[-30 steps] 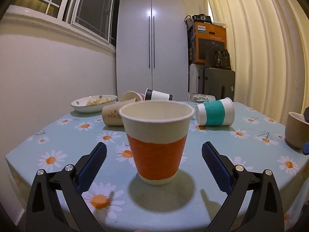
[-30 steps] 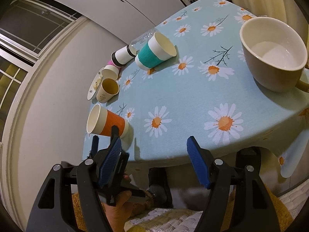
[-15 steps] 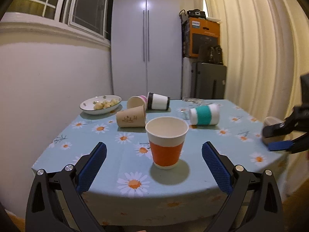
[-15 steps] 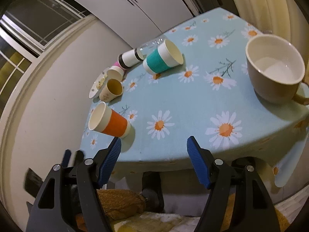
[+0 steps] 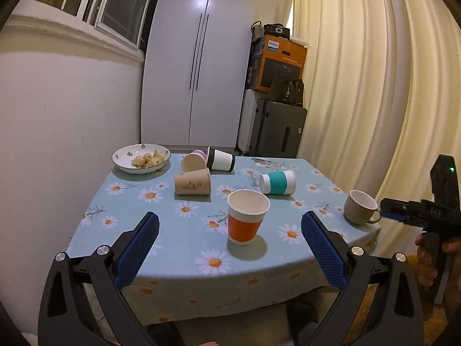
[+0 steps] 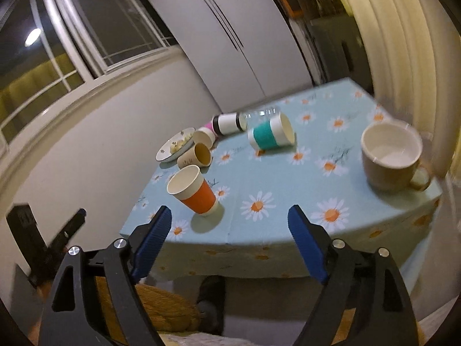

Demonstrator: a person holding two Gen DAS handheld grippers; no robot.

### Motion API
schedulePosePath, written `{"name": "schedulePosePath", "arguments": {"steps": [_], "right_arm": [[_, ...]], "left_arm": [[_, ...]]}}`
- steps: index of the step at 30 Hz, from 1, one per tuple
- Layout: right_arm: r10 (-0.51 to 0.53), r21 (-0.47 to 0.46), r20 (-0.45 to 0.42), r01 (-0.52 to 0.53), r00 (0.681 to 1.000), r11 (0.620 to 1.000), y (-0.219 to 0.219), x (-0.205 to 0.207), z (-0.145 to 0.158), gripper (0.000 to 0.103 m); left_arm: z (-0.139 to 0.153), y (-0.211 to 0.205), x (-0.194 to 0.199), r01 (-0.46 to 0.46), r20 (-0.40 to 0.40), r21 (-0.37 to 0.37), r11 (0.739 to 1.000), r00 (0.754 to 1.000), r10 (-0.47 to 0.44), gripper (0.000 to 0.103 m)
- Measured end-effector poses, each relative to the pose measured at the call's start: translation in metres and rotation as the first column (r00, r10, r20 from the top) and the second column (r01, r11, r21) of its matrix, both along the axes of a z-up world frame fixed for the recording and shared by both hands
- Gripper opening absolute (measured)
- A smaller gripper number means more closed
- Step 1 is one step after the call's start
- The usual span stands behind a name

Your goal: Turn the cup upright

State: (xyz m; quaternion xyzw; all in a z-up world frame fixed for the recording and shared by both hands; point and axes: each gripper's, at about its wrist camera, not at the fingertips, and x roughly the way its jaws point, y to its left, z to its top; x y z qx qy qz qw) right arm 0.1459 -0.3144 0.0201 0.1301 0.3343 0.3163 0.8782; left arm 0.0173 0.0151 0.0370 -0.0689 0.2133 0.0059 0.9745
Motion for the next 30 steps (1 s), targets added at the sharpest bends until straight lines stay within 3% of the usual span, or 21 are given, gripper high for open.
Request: {"name": "schedulePosePath", "arguments": {"steps": [2,8,15,23,30], "right_arm": [[0.007,-0.055,0.078,-0.003,0.997,0.998,0.004,-0.014,0.009,0.095],[0.044,-0.223,0.232,0.009,0.972,0.975,0.026,-0.046,0.022,0.096],[0.073,-0.266,0.214,-0.014,0.974,0.964,0.030,-0.054,0.004,0.098],[0.035,-0.241,0.181,0.010,0.983,0.970,0.021,-0.050,-0.007,0.098],[0.036,-0.280,0.223,0.028,0.974,0.960,0.028,-0.056,-0.008,0.098]], "left_arm": [[0.002,0.002,-0.005,0.019,-0.006,-0.002,1.000,1.000,-0.019,0.096],[-0.001,-0.004,-0.021,0.067,-0.042,0.023,0.998,0.997,-0.066,0.096],[-0.013,-0.001,-0.032,0.052,-0.097,0.020,0.998,0.994,-0.050,0.096],[-0.024,0.007,-0.029,0.001,-0.122,0.002,1.000,0.993,-0.001,0.096],[-0.025,0.006,-0.031,-0.035,-0.124,0.017,0.999,0.992,0.036,0.096]]}}
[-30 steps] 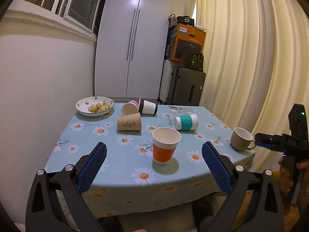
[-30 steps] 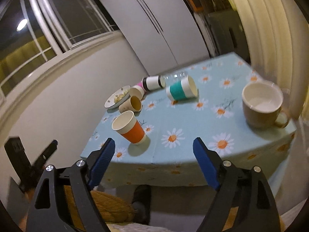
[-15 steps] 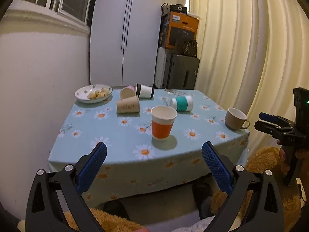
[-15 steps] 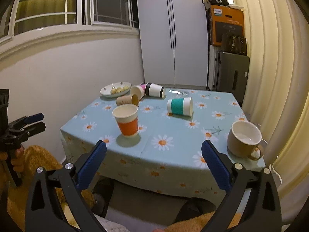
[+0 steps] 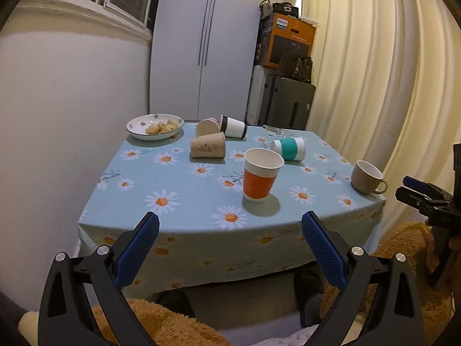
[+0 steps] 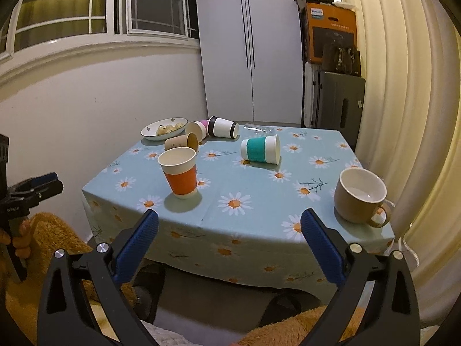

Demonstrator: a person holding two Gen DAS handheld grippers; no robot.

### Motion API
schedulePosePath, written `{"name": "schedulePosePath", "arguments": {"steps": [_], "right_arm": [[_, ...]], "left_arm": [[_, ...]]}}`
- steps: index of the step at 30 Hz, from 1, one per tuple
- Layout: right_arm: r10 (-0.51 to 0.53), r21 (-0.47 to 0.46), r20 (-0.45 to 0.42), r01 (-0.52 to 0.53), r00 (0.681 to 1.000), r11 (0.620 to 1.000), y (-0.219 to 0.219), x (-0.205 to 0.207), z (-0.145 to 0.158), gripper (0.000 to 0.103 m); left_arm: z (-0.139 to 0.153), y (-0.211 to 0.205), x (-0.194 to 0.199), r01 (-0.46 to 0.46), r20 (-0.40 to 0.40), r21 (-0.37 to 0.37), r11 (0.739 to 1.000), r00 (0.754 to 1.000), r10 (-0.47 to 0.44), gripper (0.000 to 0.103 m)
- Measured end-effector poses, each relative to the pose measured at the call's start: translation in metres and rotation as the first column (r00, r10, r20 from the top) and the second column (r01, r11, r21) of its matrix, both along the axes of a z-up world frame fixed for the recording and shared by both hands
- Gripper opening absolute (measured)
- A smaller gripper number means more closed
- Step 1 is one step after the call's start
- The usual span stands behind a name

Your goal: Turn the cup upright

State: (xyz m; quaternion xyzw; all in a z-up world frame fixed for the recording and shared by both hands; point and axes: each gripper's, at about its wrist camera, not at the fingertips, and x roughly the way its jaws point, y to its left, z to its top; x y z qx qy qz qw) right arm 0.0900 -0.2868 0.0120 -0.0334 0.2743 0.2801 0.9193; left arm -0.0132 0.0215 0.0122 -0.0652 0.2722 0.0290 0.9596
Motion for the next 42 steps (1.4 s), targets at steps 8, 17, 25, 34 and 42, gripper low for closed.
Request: {"name": "schedulePosePath", "arguments": {"steps": [8,17,25,34,42], "right_arm": [[-0.010,0.001,-0.013,0.010,1.000,1.000,-0.0011,0.0030,-0.0026,0.098],[-0.014,0.006,-0.023,0.014,1.000,1.000,-0.0028,0.0046,-0.0030,0.098],[-0.015,0.003,-0.023,0.015,1.000,1.000,-0.0029,0.0056,-0.0033,0.098],[-0.014,-0.003,-0.025,0.013,1.000,1.000,-0.0015,0.0062,-0.0042,0.098],[-0.015,-0.002,-0.023,0.015,1.000,1.000,-0.0016,0.0057,-0.0045,0.098]], "left_arm": [[-0.0006,-0.0034,0.0025,-0.002,-0.017,0.021,1.000,1.000,0.002,0.096],[-0.0002,-0.0044,0.0012,-0.011,-0.020,0.036,0.999,1.000,0.012,0.096],[-0.0005,-0.0045,0.0024,-0.003,-0.026,0.035,0.999,1.000,0.004,0.096],[-0.0015,-0.0061,0.0020,0.011,-0.021,0.028,1.000,1.000,-0.010,0.096],[-0.0010,-0.0081,0.0019,0.011,-0.020,0.030,1.000,1.000,-0.011,0.096]]}}
